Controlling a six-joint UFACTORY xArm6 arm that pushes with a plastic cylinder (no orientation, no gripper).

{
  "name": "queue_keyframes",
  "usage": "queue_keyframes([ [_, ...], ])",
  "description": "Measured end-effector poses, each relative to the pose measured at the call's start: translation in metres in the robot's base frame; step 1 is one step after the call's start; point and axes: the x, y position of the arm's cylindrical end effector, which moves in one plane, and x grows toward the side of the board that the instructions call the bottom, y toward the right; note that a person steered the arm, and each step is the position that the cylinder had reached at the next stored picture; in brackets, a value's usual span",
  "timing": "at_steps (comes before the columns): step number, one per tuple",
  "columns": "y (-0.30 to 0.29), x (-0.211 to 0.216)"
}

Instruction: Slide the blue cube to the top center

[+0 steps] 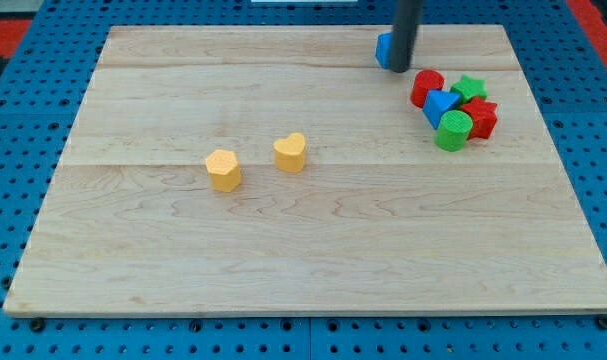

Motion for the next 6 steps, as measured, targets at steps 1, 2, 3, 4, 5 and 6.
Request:
queue_keyframes([
  [1, 0.046, -0.004],
  [2, 0.033, -0.022],
  [3, -0.029, -0.030],
  [4, -0.084, -0.032],
  [5, -0.128, -0.034],
  [6, -0.132, -0.019],
])
